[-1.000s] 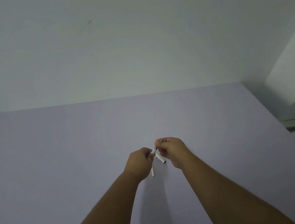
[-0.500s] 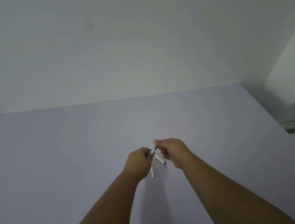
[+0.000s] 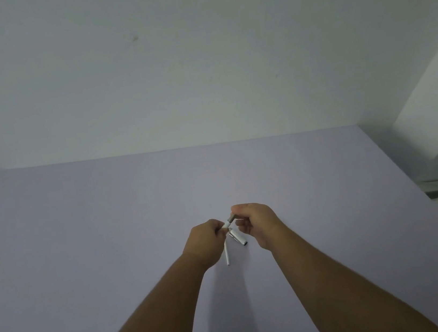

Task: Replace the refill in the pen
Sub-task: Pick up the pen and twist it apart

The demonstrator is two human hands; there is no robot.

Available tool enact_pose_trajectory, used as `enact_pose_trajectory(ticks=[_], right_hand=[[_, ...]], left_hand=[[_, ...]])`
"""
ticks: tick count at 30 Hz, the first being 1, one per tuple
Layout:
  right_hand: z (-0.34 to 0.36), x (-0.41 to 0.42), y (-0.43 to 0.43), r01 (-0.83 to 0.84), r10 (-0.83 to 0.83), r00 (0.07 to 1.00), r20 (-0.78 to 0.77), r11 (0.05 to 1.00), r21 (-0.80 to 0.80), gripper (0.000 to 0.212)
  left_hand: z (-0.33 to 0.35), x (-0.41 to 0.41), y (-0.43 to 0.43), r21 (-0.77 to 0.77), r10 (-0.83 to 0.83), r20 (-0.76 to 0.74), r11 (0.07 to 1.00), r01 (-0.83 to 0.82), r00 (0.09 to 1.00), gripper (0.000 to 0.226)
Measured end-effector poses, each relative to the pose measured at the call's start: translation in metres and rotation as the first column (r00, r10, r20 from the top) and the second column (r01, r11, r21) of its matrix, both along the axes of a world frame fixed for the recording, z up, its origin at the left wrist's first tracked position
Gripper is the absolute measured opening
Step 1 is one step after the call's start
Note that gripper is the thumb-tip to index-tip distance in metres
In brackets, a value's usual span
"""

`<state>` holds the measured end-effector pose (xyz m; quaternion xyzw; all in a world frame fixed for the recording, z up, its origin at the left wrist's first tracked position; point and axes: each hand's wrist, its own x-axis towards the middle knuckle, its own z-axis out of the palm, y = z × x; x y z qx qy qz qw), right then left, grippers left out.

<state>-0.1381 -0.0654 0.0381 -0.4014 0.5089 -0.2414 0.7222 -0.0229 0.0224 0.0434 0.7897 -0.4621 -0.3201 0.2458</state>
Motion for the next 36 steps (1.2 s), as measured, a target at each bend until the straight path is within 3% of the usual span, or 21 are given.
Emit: enact_pose_trajectory(ticks=[2,7,11,16,21,25,33,36], right_hand=[[-0.002,0.000,0.001,-0.006,0.005,0.997,-0.074,1.000,-0.015,0.014],[0.001,-0.002,0.001,-0.014,0.014,0.998,0.057,1.000,-0.002,0.009],[0.001,0.000,0.004,-0.009,0.008,0.999,-0.042,1.000,-0.017,0.012],[0.003,-0.002,0.006,-0.007,0.008,0.998,0.062,1.000,-0.015,0.014],[0.006,-0.003,0.008,-0.052,0.052,0.999,0.006,0.998,-0.044,0.012],[0.008,-0.005,0.000,0.054,-0.048,0.993,0.106,0.997,-0.055,0.019],[0.006,-0.002,-0.004,0.060,-0.052,0.996,0.070,0.990,-0.124,0.017],[0.007,-0.001,-0.010,0.185,-0.174,0.981,0.084,0.972,-0.147,0.016]], left_hand=[[0.000,-0.001,-0.001,0.000,-0.003,-0.006,1.000,0.003,1.000,0.025],[0.002,-0.001,-0.001,0.008,-0.003,-0.001,1.000,0.003,1.000,0.025],[0.002,-0.003,0.000,0.004,-0.003,-0.007,1.000,0.004,1.000,0.025],[0.002,-0.003,0.002,0.007,0.006,-0.012,1.000,-0.006,1.000,0.024],[0.003,-0.003,0.001,-0.002,0.004,-0.014,1.000,-0.004,1.000,0.025],[0.004,-0.001,0.002,0.010,0.010,-0.046,1.000,-0.009,0.999,0.023],[0.007,-0.003,0.001,-0.008,0.004,-0.221,1.000,-0.006,0.975,0.032],[0.007,-0.002,0.001,0.001,0.017,-0.251,1.000,-0.017,0.968,0.030]])
